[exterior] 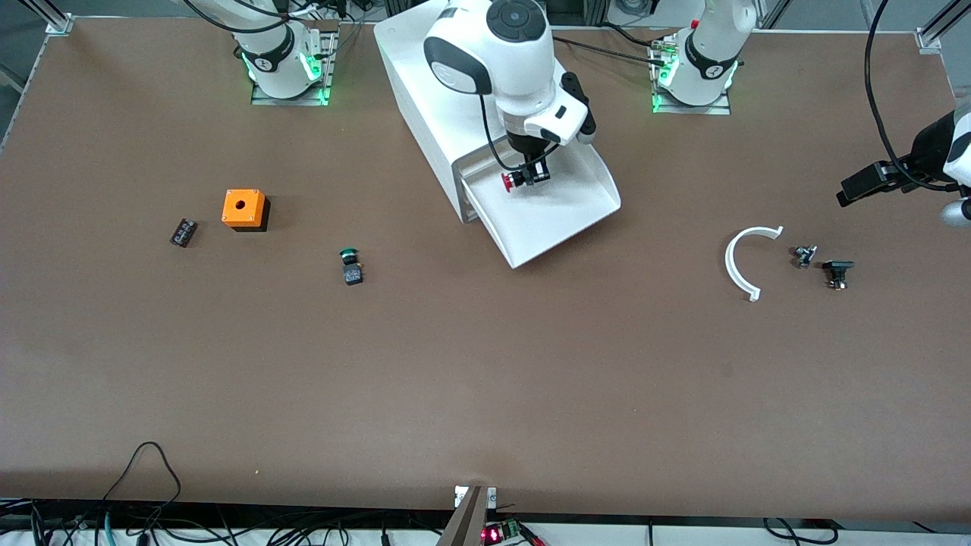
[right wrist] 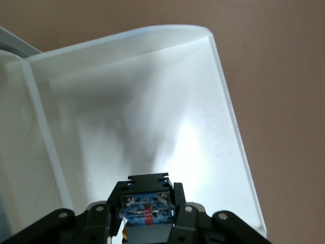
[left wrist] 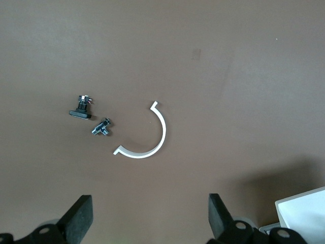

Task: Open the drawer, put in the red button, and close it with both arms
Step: 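Lower the red button into the drawer and open the right gripper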

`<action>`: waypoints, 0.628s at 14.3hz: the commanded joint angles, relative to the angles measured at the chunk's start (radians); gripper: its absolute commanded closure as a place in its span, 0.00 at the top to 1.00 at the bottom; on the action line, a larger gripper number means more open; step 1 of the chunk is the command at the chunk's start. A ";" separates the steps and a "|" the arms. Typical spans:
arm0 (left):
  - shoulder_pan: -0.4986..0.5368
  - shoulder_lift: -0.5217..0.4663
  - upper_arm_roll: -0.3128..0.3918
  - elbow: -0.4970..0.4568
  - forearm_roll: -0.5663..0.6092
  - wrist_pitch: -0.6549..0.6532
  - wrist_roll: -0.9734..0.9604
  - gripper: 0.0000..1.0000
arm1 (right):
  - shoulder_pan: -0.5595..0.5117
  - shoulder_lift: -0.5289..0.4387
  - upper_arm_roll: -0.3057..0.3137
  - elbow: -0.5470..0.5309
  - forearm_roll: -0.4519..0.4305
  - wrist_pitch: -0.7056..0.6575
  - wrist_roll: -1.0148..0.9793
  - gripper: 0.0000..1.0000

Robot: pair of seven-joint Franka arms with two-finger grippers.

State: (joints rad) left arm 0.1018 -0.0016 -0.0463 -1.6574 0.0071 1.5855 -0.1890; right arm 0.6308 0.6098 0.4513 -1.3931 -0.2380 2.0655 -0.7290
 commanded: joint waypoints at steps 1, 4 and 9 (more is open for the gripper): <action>-0.007 0.011 -0.001 0.019 0.034 -0.007 -0.013 1.00 | 0.079 0.060 -0.065 0.062 -0.015 -0.005 -0.018 0.36; -0.008 0.015 -0.001 0.022 0.033 -0.006 -0.013 1.00 | 0.082 0.084 -0.066 0.062 -0.015 0.024 -0.017 0.37; -0.010 0.023 -0.001 0.024 0.031 0.004 -0.013 1.00 | 0.081 0.091 -0.066 0.062 -0.009 0.050 0.008 1.00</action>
State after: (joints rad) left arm 0.0998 0.0040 -0.0463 -1.6574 0.0071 1.5884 -0.1892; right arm 0.7026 0.6918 0.3903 -1.3551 -0.2406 2.1134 -0.7338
